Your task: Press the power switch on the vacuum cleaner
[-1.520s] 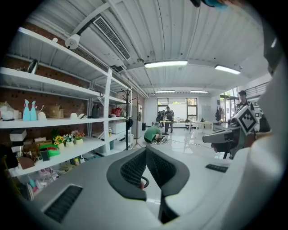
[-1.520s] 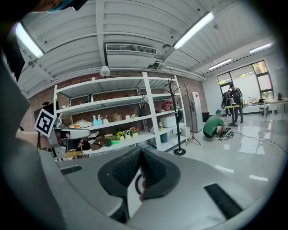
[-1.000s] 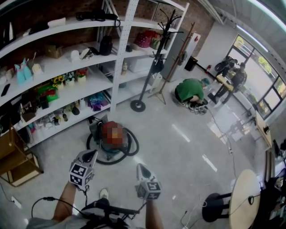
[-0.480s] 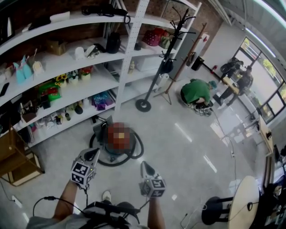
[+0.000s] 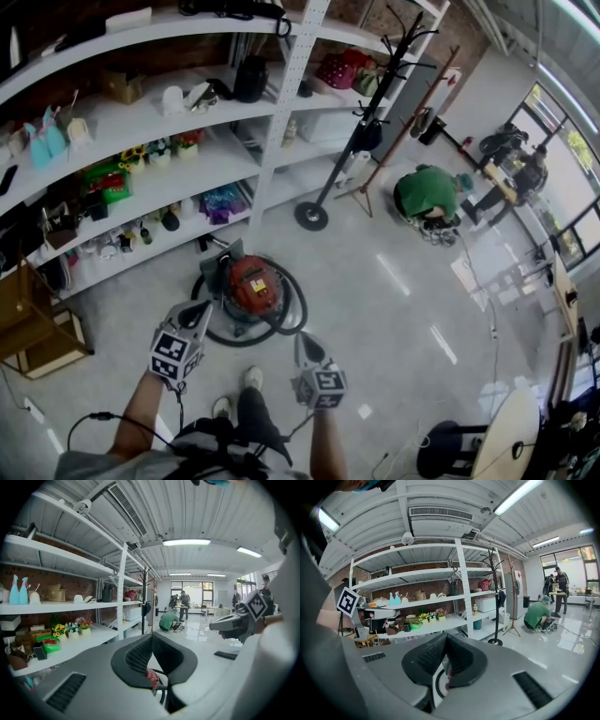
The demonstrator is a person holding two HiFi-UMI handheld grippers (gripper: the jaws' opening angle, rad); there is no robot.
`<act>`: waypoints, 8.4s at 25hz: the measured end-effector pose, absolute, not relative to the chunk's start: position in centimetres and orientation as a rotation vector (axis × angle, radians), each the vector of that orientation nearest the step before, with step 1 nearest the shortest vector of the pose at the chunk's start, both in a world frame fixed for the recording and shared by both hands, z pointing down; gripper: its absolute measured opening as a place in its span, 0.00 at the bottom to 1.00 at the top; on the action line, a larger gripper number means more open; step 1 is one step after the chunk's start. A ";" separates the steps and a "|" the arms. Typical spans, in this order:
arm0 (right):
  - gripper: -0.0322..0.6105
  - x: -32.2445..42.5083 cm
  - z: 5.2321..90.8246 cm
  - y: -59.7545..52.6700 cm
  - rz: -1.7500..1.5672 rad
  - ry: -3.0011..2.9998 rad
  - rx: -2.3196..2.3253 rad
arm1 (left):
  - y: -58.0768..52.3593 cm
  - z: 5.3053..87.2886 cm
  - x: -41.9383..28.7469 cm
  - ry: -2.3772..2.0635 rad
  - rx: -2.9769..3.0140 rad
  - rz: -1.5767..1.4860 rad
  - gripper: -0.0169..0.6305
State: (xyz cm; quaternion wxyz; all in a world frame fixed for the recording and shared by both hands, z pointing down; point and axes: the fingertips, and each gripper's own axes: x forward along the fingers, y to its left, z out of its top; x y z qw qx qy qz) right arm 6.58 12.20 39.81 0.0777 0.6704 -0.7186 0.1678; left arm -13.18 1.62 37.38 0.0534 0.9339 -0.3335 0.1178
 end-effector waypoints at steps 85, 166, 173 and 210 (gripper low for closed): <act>0.07 11.5 86.8 -15.9 0.770 -2.177 1.420 | -15.9 80.5 -3.4 -0.999 2.412 0.757 0.04; 0.07 10.6 95.0 -17.7 0.824 -2.060 1.430 | -13.9 83.8 -5.0 -1.052 2.350 0.721 0.04; 0.07 10.6 95.2 -17.7 0.827 -2.071 1.447 | -14.5 84.1 -6.2 -1.079 2.335 0.718 0.04; 0.07 10.7 92.0 -17.5 0.830 -2.094 1.498 | -14.0 82.8 -6.7 -1.059 2.364 0.715 0.04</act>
